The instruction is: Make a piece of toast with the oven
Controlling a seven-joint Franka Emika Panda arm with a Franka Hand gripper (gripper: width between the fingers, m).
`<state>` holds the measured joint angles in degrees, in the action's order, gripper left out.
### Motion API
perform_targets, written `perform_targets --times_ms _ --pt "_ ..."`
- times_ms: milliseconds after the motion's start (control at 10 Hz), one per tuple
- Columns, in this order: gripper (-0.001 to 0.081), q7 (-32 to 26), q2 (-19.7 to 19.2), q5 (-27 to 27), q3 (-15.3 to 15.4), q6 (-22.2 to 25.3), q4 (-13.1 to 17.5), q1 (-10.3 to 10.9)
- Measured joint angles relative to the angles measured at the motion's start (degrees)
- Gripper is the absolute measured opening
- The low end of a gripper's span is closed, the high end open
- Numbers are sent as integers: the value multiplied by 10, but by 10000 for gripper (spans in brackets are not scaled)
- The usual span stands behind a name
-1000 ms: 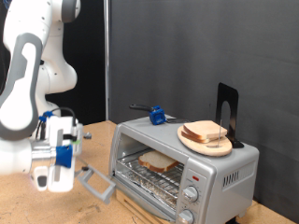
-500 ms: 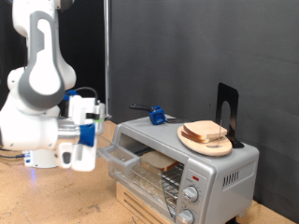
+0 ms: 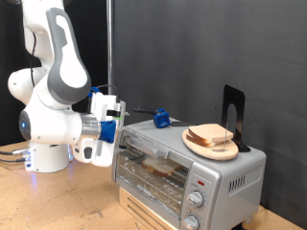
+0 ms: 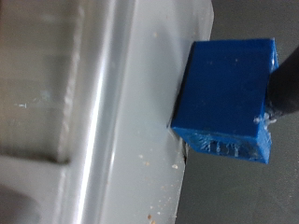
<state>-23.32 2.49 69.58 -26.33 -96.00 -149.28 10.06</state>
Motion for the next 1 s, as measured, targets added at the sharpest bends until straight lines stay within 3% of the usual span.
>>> perform_targets --times_ms 300,500,700,1000 --pt "809 -19 50 2 -26 -8 -41 -33" --pt "809 -19 42 -13 -22 0 -34 -33" --pt "809 3 16 -11 -38 39 6 -43" --pt "809 70 -33 27 -48 47 78 -54"
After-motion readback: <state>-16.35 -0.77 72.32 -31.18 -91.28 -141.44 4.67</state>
